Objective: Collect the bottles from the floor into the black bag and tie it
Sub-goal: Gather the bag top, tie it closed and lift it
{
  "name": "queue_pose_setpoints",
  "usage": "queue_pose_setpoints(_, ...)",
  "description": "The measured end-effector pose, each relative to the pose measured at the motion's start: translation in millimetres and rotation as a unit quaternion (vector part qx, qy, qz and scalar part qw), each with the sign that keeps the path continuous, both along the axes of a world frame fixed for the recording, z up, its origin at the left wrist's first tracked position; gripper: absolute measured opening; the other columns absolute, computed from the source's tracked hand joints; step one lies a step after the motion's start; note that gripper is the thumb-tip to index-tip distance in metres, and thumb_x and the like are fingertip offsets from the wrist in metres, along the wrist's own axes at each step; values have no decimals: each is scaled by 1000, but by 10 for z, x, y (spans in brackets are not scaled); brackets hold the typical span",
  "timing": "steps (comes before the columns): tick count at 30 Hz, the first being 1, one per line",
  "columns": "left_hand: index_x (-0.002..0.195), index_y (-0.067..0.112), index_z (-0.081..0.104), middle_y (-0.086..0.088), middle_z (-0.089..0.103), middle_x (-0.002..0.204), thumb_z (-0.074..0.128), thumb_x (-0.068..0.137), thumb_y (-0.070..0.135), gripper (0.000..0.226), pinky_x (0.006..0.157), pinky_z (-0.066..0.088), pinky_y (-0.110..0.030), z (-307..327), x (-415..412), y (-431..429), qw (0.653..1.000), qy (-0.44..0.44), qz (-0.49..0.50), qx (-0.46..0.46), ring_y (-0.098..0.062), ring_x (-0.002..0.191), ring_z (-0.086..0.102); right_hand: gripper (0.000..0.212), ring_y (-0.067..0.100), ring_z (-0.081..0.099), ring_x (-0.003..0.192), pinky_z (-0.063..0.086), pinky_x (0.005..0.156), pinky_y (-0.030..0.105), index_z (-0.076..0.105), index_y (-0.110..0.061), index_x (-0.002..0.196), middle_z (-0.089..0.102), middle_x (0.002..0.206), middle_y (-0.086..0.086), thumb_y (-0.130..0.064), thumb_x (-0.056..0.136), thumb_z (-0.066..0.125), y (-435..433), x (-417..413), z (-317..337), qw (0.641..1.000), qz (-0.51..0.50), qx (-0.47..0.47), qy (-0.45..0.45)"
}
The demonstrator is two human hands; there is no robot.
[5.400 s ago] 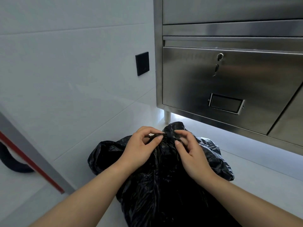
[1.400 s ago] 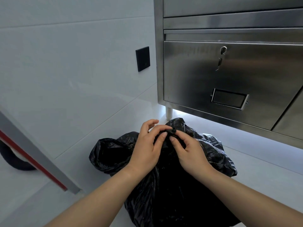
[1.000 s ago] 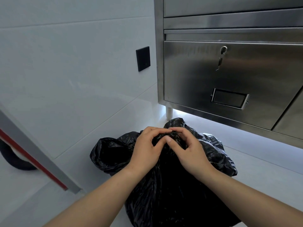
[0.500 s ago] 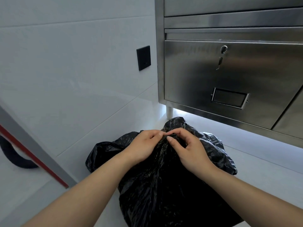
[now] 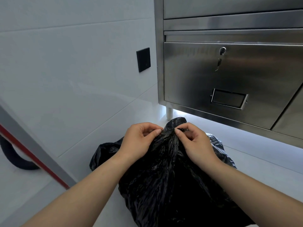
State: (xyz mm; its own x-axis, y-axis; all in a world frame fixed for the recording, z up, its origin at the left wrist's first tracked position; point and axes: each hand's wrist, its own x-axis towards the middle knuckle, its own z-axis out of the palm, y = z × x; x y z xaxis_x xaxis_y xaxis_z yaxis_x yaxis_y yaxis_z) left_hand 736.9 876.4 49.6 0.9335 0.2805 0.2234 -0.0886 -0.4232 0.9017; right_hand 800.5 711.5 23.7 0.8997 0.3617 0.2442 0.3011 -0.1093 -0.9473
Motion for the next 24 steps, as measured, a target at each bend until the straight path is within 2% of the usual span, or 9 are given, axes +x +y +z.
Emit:
queue_pose_setpoints(2,81,34,70,12,72,81,55,92,17,25,77,47,-16,25,1,-30,1000,17,-21,0,-2,80,66,4,15,65,70,49,72,34,63,-32,82,70,70,-1,-32,86,62,19,-29,-12,1000,-5,-3,-7)
queue_pose_setpoints(5,91,30,65,12,68,94,45,94,30,21,88,45,-24,27,-27,-131,998,45,-44,16,-6,96,62,3,22,61,63,47,65,33,65,-34,80,65,63,4,-34,83,65,24,-33,-17,1000,-24,-3,-16)
queue_pose_setpoints(7,99,28,59,14,61,100,48,89,44,22,88,39,-14,-15,-55,-231,995,41,-47,81,-1,100,55,5,16,50,53,41,57,29,66,-34,76,56,54,-1,-36,81,67,21,-26,-8,999,-34,-6,-17)
queue_pose_setpoints(10,116,23,48,13,49,108,60,81,50,47,87,30,0,-79,-94,-336,982,-1,-40,186,5,101,45,6,7,44,50,37,54,24,68,-33,73,50,50,-8,-37,78,69,32,-16,35,999,-50,6,11)
queue_pose_setpoints(13,124,15,46,7,46,109,63,85,37,48,89,29,-1,-102,-115,-316,970,-49,-48,232,3,100,43,8,11,51,58,43,61,29,71,-29,72,60,61,12,-36,76,71,33,-17,97,997,-42,19,54)
queue_pose_setpoints(16,124,17,49,6,49,107,60,89,27,38,90,32,-4,-101,-138,-278,965,-83,-48,245,2,99,47,11,15,53,62,44,66,33,72,-25,72,62,67,14,-35,76,72,25,-36,121,996,-13,25,86)
queue_pose_setpoints(19,116,23,56,9,54,104,60,89,23,27,89,34,-6,-101,-130,-271,971,-92,-32,220,3,100,50,7,16,57,65,48,70,36,72,-25,75,66,74,17,-32,78,70,24,-38,117,995,2,28,94)
queue_pose_setpoints(22,108,25,62,10,58,102,63,86,21,22,88,35,-4,-90,-92,-239,983,-75,3,168,5,101,52,8,12,64,72,50,76,35,69,-26,89,71,75,3,-30,82,66,18,-44,80,994,55,26,89)
queue_pose_setpoints(24,104,26,64,11,60,101,65,85,19,21,86,36,-3,-79,-72,-192,988,-63,23,139,5,100,54,21,9,68,82,50,79,28,64,-29,100,74,84,-3,-33,80,68,16,-79,43,989,119,18,87)
